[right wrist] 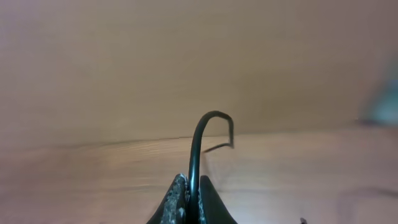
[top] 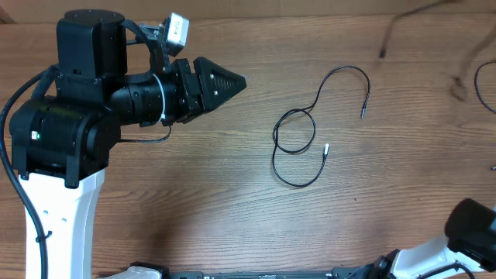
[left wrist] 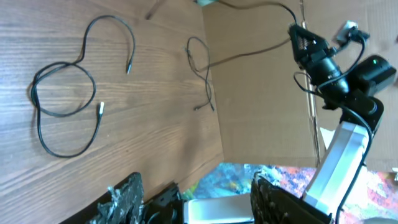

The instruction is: Untangle cables

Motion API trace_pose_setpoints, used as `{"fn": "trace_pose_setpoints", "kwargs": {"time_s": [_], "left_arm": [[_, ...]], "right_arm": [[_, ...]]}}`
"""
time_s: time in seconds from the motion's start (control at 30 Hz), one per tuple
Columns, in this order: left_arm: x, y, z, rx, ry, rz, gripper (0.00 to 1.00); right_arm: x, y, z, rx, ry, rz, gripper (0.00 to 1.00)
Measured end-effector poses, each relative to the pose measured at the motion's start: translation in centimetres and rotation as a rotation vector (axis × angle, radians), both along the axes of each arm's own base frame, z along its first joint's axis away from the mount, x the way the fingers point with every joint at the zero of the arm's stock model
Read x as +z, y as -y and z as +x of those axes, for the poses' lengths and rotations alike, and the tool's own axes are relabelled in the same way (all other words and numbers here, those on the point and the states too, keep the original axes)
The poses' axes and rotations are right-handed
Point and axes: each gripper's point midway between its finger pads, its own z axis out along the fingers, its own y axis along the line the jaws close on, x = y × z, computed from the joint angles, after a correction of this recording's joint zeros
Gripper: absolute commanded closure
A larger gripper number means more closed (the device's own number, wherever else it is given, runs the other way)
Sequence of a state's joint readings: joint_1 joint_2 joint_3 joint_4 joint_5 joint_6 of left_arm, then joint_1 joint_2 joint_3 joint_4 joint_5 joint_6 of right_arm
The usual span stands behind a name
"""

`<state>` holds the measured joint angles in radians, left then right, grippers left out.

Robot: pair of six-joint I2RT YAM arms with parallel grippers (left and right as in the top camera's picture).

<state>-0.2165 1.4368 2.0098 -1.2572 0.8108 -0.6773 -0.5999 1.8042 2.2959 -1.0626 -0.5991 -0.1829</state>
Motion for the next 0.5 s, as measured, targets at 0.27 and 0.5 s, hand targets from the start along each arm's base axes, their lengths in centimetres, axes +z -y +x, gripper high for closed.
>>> {"fn": "trace_pose_setpoints", "kwargs": {"time_s": [0.27, 0.5], "left_arm": [[-0.3, 0.0, -0.3, -0.001, -0.021, 0.004, 0.44], [-0.5, -0.1, -0.5, -0.004, -0.037, 0.006, 0.44]], "right_arm": [[-2.7, 12.3, -3.8, -0.398, -0.076, 0.012, 0.96], [-9.2, 19.4, -4.7, -0.627, -0.214, 0.066, 0.96]]}}
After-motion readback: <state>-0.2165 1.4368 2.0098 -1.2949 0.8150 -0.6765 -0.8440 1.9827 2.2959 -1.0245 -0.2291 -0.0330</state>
